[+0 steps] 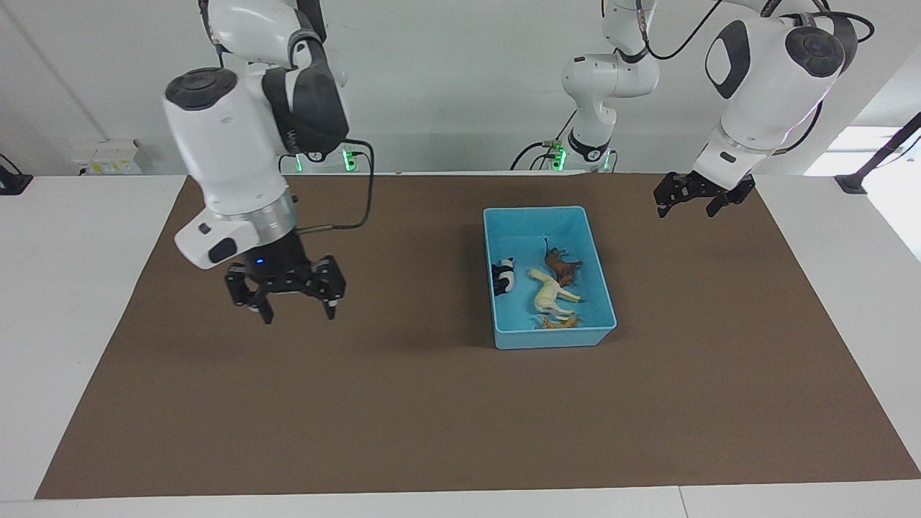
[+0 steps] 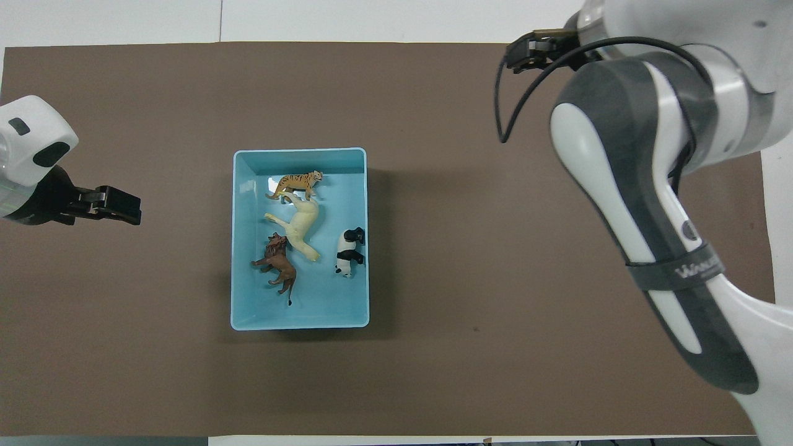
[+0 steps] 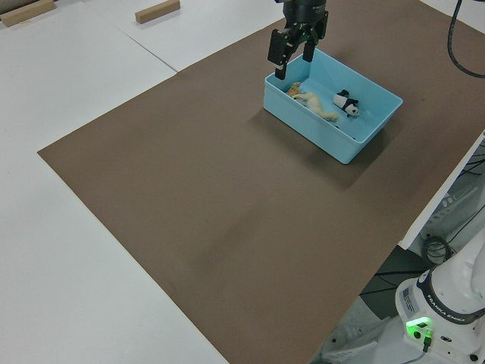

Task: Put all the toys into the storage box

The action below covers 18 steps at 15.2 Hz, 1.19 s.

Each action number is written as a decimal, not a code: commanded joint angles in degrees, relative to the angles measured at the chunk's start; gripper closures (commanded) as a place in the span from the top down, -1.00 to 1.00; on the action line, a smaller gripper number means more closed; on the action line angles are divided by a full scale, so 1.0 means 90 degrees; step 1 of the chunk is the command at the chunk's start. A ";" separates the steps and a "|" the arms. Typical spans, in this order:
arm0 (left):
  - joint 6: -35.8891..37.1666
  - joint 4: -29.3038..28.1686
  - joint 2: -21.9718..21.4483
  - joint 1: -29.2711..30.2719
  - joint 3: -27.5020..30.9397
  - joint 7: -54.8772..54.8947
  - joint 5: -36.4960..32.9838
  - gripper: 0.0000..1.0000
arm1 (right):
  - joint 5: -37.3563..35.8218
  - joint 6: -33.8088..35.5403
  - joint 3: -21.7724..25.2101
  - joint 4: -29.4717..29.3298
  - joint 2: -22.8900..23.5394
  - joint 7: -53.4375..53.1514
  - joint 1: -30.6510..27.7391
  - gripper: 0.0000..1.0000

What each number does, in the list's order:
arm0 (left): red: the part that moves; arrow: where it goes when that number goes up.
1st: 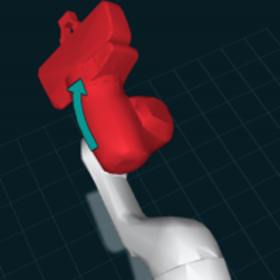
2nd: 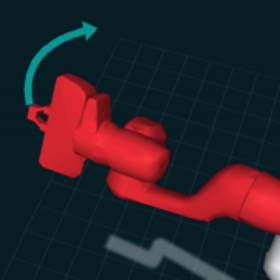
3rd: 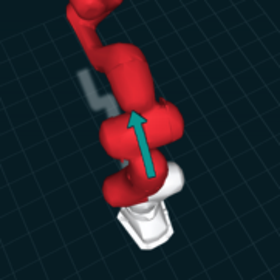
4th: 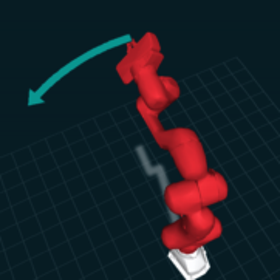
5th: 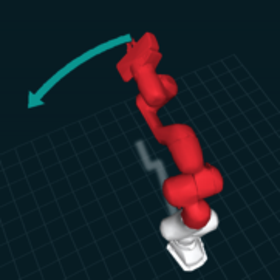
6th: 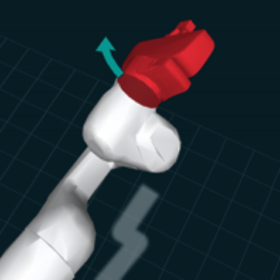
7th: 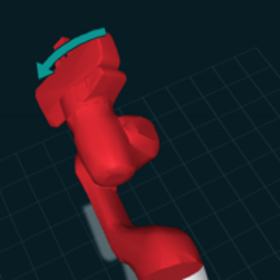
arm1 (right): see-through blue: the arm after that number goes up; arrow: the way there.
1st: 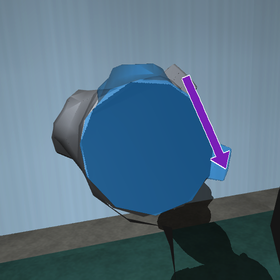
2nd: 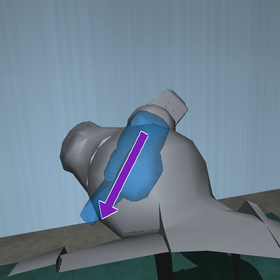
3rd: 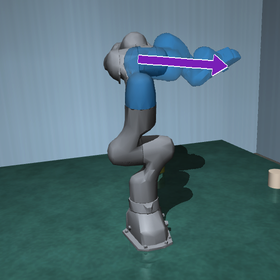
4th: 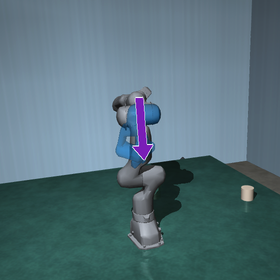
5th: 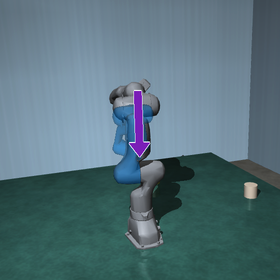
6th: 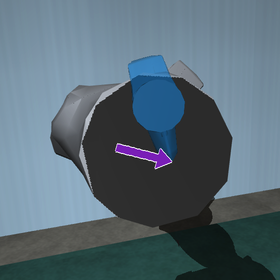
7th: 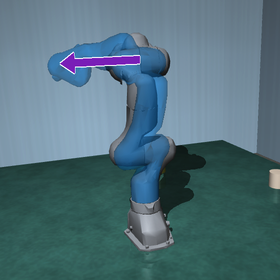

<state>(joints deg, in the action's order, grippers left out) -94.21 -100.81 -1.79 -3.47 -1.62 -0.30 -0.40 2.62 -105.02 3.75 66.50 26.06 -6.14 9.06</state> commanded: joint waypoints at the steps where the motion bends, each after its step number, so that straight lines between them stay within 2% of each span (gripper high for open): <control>1: -0.0147 -0.0058 -0.0084 0.0083 -0.0006 0.0121 0.0006 1.00 | -0.0037 0.0505 -0.0105 0.0608 -0.0589 0.0466 -0.0469 1.00; 5: -0.0118 -0.0019 -0.0074 0.0102 -0.0006 0.0160 0.0006 1.00 | -0.0037 0.1491 -0.0095 0.1340 -0.1516 0.0457 -0.0665 1.00; 9: 0.0174 0.0176 -0.0045 0.0073 -0.0016 0.0150 0.0006 1.00 | -0.0154 0.1552 -0.0085 0.2287 -0.2444 0.0467 -0.0685 1.00; 12: 0.0896 0.0770 0.0169 0.0034 -0.0016 0.0150 -0.0004 1.00 | -0.0368 0.1504 -0.0085 0.2591 -0.2709 0.0487 -0.0695 1.00; 14: 0.0839 0.0762 0.0151 0.0034 -0.0016 0.0082 0.0035 1.00 | -0.0593 0.1407 -0.0085 0.2805 -0.2807 0.0487 -0.0665 1.00; 17: 0.0780 0.0693 0.0121 0.0102 -0.0016 0.0111 0.0045 1.00 | -0.0613 0.0793 -0.0095 0.3508 -0.3080 0.0487 -0.0694 1.00; 18: 0.0732 0.0693 0.0121 0.0102 -0.0016 0.0111 0.0045 1.00 | -0.0584 0.0790 -0.0104 0.3500 -0.3071 0.0438 -0.0695 1.00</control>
<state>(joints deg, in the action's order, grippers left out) -88.32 -95.68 -1.44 -3.32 -1.50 0.04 -0.40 -1.95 -95.07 3.49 93.21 1.29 -2.49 3.39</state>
